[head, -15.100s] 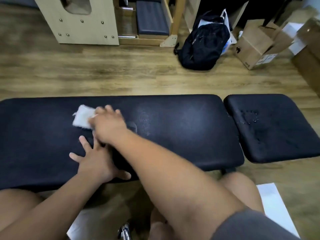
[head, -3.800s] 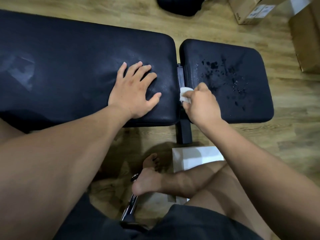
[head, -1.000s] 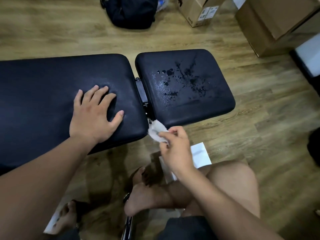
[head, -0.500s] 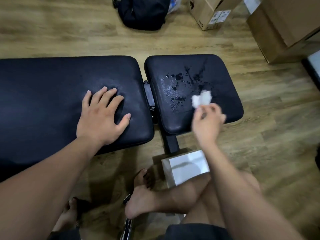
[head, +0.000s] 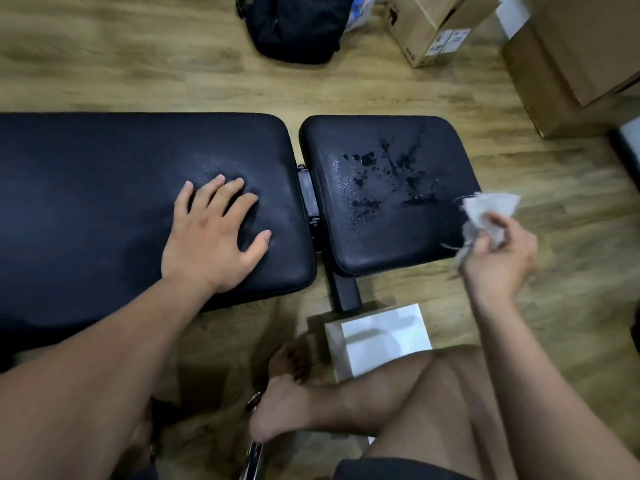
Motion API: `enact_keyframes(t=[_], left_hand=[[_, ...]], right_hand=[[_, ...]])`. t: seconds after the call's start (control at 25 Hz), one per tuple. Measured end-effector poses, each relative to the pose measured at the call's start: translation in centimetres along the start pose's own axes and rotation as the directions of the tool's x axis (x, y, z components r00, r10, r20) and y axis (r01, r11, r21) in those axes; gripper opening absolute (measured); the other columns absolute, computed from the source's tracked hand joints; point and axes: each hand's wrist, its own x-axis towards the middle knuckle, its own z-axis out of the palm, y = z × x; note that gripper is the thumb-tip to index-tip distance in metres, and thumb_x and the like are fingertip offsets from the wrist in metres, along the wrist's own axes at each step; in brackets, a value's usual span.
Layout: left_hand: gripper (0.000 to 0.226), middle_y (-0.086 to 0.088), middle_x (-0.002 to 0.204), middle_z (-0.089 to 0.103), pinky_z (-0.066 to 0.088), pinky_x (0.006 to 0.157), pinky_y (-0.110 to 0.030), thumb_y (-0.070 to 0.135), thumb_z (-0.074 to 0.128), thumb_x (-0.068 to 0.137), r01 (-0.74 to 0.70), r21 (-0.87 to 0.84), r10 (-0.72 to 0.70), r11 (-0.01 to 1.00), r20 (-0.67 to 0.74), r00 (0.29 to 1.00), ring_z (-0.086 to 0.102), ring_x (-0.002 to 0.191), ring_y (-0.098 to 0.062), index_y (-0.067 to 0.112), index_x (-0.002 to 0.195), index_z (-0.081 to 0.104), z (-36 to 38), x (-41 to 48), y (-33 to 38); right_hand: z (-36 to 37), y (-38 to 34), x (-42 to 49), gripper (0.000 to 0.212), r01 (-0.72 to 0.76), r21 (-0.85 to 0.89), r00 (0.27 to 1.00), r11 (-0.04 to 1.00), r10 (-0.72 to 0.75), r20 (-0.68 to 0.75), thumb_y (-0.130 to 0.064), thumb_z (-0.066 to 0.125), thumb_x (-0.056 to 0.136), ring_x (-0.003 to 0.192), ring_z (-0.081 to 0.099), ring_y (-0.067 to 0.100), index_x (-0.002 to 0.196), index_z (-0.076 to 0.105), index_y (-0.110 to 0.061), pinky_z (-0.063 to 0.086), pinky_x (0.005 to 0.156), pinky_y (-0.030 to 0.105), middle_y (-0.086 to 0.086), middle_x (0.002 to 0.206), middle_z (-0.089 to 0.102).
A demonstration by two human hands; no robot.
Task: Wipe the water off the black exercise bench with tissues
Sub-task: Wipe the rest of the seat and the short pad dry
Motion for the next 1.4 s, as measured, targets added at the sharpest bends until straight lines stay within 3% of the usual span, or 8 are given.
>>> enact_keyframes(t=[0.12,0.2,0.4,0.6,0.84,1.04,1.24,1.4], left_hand=[[0.066,-0.004,0.152,0.045,0.012,0.122,-0.053,0.062,0.034,0.09,0.0,0.016,0.0,1.0,0.004,1.0,0.031,0.146,-0.027,0.02,0.138,0.053,0.1,0.0,0.0],[0.066,-0.004,0.152,0.045,0.012,0.122,-0.053,0.062,0.034,0.09,-0.002,0.022,0.001,1.0,0.014,1.0,0.03,0.146,-0.027,0.021,0.138,0.053,0.1,0.1,0.0],[0.067,-0.005,0.152,0.045,0.012,0.122,-0.052,0.062,0.034,0.089,-0.003,0.006,0.003,1.0,0.012,1.0,0.031,0.146,-0.027,0.02,0.137,0.053,0.0,0.0,0.0],[0.068,-0.006,0.152,0.046,0.011,0.122,-0.05,0.063,0.034,0.088,0.002,-0.021,-0.001,1.0,0.016,1.0,0.031,0.146,-0.027,0.019,0.136,0.055,-0.2,0.0,0.2],[0.067,-0.006,0.152,0.045,0.011,0.122,-0.051,0.063,0.034,0.089,-0.001,-0.024,0.002,1.0,0.003,1.0,0.03,0.146,-0.027,0.02,0.136,0.054,-0.1,0.1,-0.1],[0.067,-0.007,0.151,0.046,0.011,0.122,-0.051,0.063,0.035,0.088,-0.003,-0.006,0.003,1.0,0.0,1.0,0.031,0.146,-0.027,0.019,0.136,0.054,0.1,0.0,0.0],[0.068,-0.008,0.151,0.047,0.012,0.121,-0.052,0.062,0.036,0.088,-0.006,0.002,0.006,1.0,-0.004,1.0,0.032,0.145,-0.029,0.017,0.136,0.055,0.0,0.1,0.1],[0.068,-0.009,0.151,0.047,0.011,0.121,-0.051,0.061,0.036,0.088,-0.011,-0.006,0.01,1.0,-0.01,1.0,0.032,0.145,-0.029,0.017,0.135,0.055,-0.2,-0.1,0.2]], right_hand=[[0.9,4.1,5.2,0.037,-0.194,-0.133,0.971,0.972,0.209,0.115,-0.021,0.049,0.082,0.105,0.06,0.031,0.116,0.064,-0.023,0.044,0.097,0.031,0.011,0.12,0.059],[2.6,3.6,4.5,0.035,-0.145,-0.301,0.962,0.942,0.205,0.179,-0.025,0.047,0.086,0.114,0.054,0.034,0.114,0.067,-0.017,0.037,0.101,0.036,0.016,0.12,0.059],[4.0,-4.9,-5.8,0.029,0.212,-0.226,0.946,0.951,-0.141,0.291,-0.024,0.046,0.088,0.091,0.052,0.039,0.094,0.072,-0.012,0.043,0.079,0.038,0.018,0.11,0.059],[3.9,-7.8,-12.2,0.018,0.539,0.025,0.723,0.842,-0.478,0.498,-0.017,0.061,0.078,0.09,0.05,0.029,0.091,0.072,-0.021,0.047,0.065,0.033,0.006,0.111,0.056],[0.0,1.9,2.0,0.021,-0.034,-0.221,0.943,0.975,0.105,0.316,-0.007,0.055,0.079,0.09,0.064,0.029,0.092,0.067,-0.019,0.045,0.077,0.023,0.008,0.101,0.066],[0.9,0.9,8.3,0.032,-0.566,0.055,0.812,0.822,0.546,0.206,-0.006,0.055,0.079,0.082,0.055,0.024,0.108,0.048,-0.019,0.051,0.072,0.034,0.006,0.107,0.056],[2.0,0.9,4.5,0.026,-0.624,0.211,0.782,0.753,0.607,0.144,-0.011,0.04,0.067,0.064,0.056,0.022,0.084,0.054,-0.025,0.047,0.051,0.023,0.009,0.103,0.068],[3.2,0.4,-0.4,0.014,-0.646,0.227,0.751,0.728,0.66,0.022,-0.017,0.043,0.081,0.088,0.059,0.032,0.094,0.046,-0.02,0.053,0.079,0.032,0.007,0.102,0.059]])
